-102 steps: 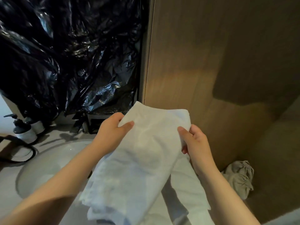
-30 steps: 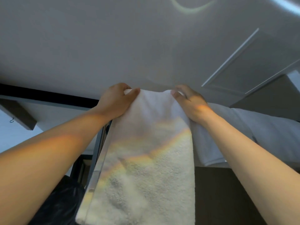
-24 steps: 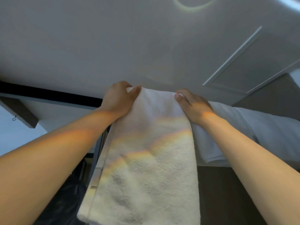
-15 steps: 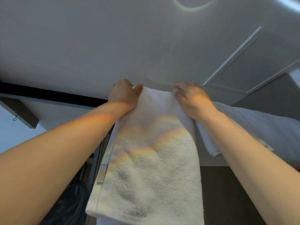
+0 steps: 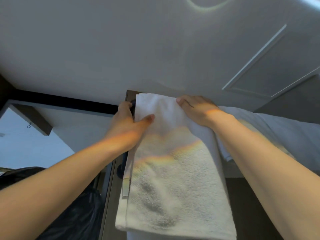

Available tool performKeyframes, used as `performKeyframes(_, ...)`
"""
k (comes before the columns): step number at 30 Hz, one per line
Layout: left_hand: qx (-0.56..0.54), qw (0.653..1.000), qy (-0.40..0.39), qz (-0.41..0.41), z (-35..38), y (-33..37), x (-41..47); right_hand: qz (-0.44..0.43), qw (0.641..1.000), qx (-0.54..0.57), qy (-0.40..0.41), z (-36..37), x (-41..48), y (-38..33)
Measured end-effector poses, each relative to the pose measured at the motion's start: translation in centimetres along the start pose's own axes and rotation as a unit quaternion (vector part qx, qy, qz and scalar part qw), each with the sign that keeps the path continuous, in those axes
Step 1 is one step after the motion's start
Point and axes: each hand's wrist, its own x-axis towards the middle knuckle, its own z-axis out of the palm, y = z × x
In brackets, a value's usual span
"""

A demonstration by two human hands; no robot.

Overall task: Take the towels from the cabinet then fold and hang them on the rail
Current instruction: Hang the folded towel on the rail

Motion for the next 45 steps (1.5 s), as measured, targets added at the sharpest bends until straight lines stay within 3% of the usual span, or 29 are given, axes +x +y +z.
performKeyframes(4,-0.022,0.999,0.016,0.025,-0.1,0.3,-0.7,-0.002,1.000,0.020,0.008,-0.2,-0.4,-0.2)
performKeyframes(8,-0.028,0.999,0.017,0.031,0.0,0.6,-1.0,0.023,0.984,0.051,0.167,0.0,-4.5,-0.8)
performKeyframes(10,-0.029,0.999,0.023,0.037,-0.1,0.6,-1.0,0.053,0.975,0.063,0.206,0.0,-7.5,-1.0)
performKeyframes(12,-0.027,0.998,0.026,0.044,-0.2,0.7,-1.0,0.096,0.976,0.082,0.175,0.1,-9.9,-0.8)
performKeyframes(14,-0.034,0.998,0.033,0.051,-0.2,0.8,-0.9,0.176,0.970,0.142,0.091,0.0,-10.8,-0.5)
performKeyframes(15,-0.037,0.997,0.034,0.054,-0.3,0.8,-0.9,0.214,0.951,0.217,0.054,-0.1,-10.8,-0.4)
performKeyframes(17,-0.041,0.997,0.034,0.056,-0.4,0.7,-0.8,0.263,0.879,0.398,0.011,-0.6,-10.4,-0.6)
performKeyframes(19,-0.045,0.997,0.042,0.056,-0.5,0.5,-0.3,0.259,0.850,0.458,0.019,-0.9,-9.7,-0.6)
performKeyframes(23,-0.016,0.995,0.083,0.056,-0.1,1.3,2.9,0.218,0.914,0.313,0.138,-1.6,-5.9,0.2)
performKeyframes(25,-0.012,0.995,0.086,0.038,0.4,2.0,5.2,0.205,0.925,0.274,0.165,-2.0,-3.5,0.1)
performKeyframes(28,0.065,0.996,0.067,0.012,0.8,2.2,7.6,0.218,0.932,0.263,0.118,-2.0,0.0,0.3)
performKeyframes(31,0.128,0.991,0.036,0.000,0.7,1.4,8.1,0.229,0.960,0.134,0.093,-2.0,1.2,-0.3)
performKeyframes(37,0.105,0.993,0.030,0.032,0.7,0.4,5.6,0.183,0.974,0.030,0.134,-0.1,0.1,-0.3)
performKeyframes(41,0.088,0.993,0.065,0.037,0.7,0.3,2.9,0.144,0.980,0.054,0.125,-0.7,-1.1,-0.5)
performKeyframes(45,0.046,0.999,0.007,-0.011,0.4,-0.7,0.9,0.109,0.984,0.066,0.123,-0.6,-3.8,-1.1)
